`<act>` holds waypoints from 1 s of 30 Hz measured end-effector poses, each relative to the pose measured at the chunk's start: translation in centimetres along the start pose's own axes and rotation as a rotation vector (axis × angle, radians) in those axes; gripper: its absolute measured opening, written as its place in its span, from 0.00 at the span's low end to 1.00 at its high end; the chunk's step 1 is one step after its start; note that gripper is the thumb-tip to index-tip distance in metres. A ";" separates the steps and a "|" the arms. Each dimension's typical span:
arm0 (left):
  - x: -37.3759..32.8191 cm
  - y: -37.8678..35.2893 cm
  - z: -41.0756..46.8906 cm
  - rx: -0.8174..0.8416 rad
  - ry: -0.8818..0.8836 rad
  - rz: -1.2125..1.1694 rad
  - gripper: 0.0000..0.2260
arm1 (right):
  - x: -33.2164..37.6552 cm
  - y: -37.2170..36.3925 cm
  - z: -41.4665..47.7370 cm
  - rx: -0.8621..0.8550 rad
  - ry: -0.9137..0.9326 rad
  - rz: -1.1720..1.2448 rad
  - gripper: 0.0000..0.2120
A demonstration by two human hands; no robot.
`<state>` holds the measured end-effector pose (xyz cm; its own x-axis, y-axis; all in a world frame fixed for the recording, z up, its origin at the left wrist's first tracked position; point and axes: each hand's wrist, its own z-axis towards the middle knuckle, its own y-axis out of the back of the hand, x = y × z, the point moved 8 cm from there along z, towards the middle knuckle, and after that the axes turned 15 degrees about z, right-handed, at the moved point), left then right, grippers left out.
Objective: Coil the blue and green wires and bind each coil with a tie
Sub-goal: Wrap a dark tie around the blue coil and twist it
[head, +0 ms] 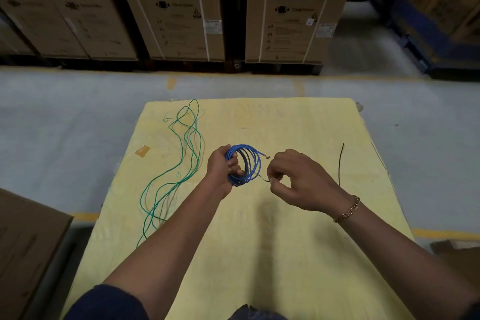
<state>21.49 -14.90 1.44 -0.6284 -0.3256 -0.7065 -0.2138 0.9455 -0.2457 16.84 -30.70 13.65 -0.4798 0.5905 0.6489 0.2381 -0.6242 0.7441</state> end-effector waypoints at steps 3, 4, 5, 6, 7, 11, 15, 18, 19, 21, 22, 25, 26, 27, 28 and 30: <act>0.0 -0.5 -0.2 0.011 -0.008 0.051 0.16 | -0.6 -0.5 0.9 -0.009 -0.007 -0.052 0.08; 0.0 -0.7 -0.3 0.014 -0.010 0.067 0.16 | -0.8 -0.6 1.3 -0.013 -0.004 -0.077 0.08; 0.1 -0.9 -0.4 0.016 -0.013 0.079 0.15 | -0.9 -0.8 1.6 -0.020 -0.001 -0.106 0.08; 0.1 -1.1 -0.5 0.019 -0.015 0.090 0.15 | -1.0 -1.0 2.0 -0.030 0.003 -0.136 0.08; 0.2 -1.3 -0.6 0.021 -0.018 0.101 0.15 | -1.1 -1.2 2.3 -0.042 0.007 -0.168 0.07; 0.4 -2.0 -1.1 0.025 -0.036 0.148 0.17 | -0.9 -1.8 3.1 -0.116 0.044 -0.295 0.06; 0.5 -2.1 -1.2 -0.016 -0.086 0.209 0.15 | -0.7 -2.0 3.4 -0.201 0.079 -0.372 0.06; 0.2 -1.9 -1.4 -0.068 -0.133 0.296 0.13 | -0.7 -1.8 3.4 -0.255 0.097 -0.396 0.06; 0.1 -1.9 -1.5 -0.086 -0.146 0.340 0.14 | -0.7 -1.8 3.3 -0.264 0.101 -0.404 0.07; 0.0 -1.8 -1.7 -0.116 -0.167 0.407 0.15 | -0.9 -1.9 3.2 -0.268 0.100 -0.409 0.07; 0.0 -1.8 -1.8 -0.124 -0.174 0.422 0.15 | -1.0 -1.9 3.2 -0.266 0.099 -0.410 0.07; 0.2 -2.1 -2.0 -0.128 -0.165 0.464 0.14 | -1.1 -2.1 2.9 -0.263 0.101 -0.417 0.07; 0.3 -2.3 -2.0 -0.124 -0.158 0.483 0.14 | -1.1 -2.1 2.8 -0.257 0.101 -0.420 0.06; 0.4 -2.4 -2.0 -0.118 -0.155 0.498 0.14 | -1.1 -2.2 2.8 -0.247 0.098 -0.420 0.06; 0.4 -2.6 -1.9 -0.112 -0.154 0.511 0.13 | -1.1 -2.2 2.8 -0.234 0.092 -0.418 0.06; 0.7 -2.7 -1.8 -0.099 -0.148 0.524 0.12 | -1.2 -2.2 2.9 -0.198 0.078 -0.406 0.05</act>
<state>20.27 -17.69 2.85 -0.5591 0.1981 -0.8051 0.0255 0.9747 0.2221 19.31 -28.59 11.69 -0.5650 0.7719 0.2914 -0.1445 -0.4403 0.8861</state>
